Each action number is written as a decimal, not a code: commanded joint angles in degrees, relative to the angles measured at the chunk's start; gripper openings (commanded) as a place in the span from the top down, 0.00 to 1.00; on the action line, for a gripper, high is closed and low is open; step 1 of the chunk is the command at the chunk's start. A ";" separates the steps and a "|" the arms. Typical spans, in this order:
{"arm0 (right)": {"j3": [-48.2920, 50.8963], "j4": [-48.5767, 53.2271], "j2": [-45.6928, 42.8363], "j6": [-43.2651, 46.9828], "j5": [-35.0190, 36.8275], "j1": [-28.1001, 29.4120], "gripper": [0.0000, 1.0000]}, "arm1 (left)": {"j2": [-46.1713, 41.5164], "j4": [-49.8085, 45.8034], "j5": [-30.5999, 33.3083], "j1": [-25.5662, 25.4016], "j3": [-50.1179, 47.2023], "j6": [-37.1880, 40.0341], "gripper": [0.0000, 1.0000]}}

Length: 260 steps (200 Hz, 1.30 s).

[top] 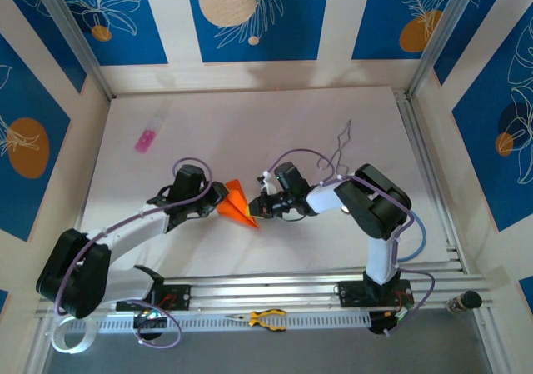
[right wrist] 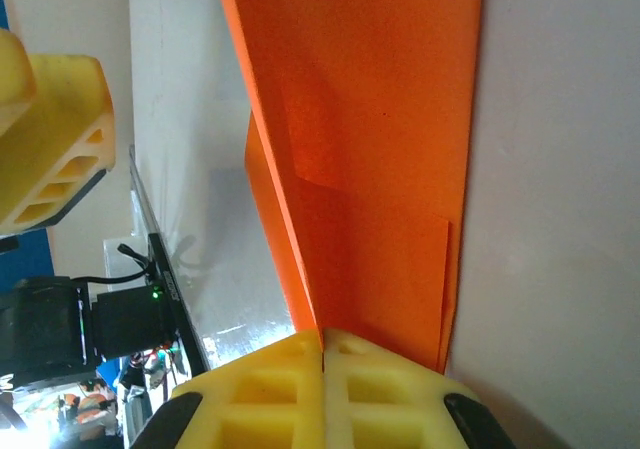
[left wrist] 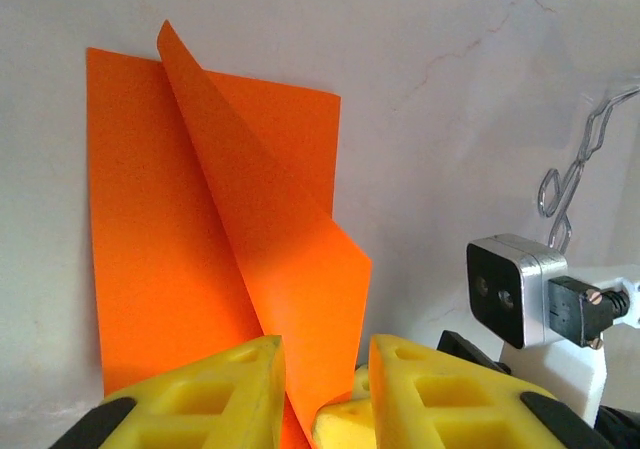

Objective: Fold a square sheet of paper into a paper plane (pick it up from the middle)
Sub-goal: Fourth fold the wing at the center of the table.

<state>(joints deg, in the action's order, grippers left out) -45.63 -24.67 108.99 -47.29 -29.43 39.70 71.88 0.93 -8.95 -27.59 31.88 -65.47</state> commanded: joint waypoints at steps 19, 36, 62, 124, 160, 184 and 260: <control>1.24 -1.55 1.22 -2.26 -2.03 -0.32 0.99 | 1.24 1.44 -1.31 0.68 -0.41 1.05 0.75; 1.32 -1.41 1.73 -2.69 -1.90 -0.42 0.99 | 1.97 2.16 -2.00 0.68 -0.24 1.44 0.78; 1.83 -2.05 1.93 -3.63 -1.85 -0.67 1.00 | 3.66 4.19 -3.65 0.63 -0.06 1.97 0.83; 3.52 -3.50 1.91 -5.07 -0.28 -0.95 1.00 | 8.54 6.81 -5.29 0.53 -0.06 2.27 0.90; 4.28 -4.78 1.80 -5.75 0.07 -1.03 1.00 | 11.05 7.92 -5.03 0.60 -1.14 1.68 0.94; 4.62 -5.59 1.75 -6.19 0.22 -1.03 1.00 | 12.39 8.43 -4.76 0.53 -2.03 1.27 0.96; 6.07 -6.02 0.02 -6.85 1.97 -1.29 1.00 | 14.14 9.65 -3.58 0.55 -6.07 -0.47 1.00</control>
<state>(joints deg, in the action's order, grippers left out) -41.04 -32.14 110.06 -53.69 -29.15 38.96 85.34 11.60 -13.28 -27.44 28.01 -65.04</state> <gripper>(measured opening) 0.056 0.063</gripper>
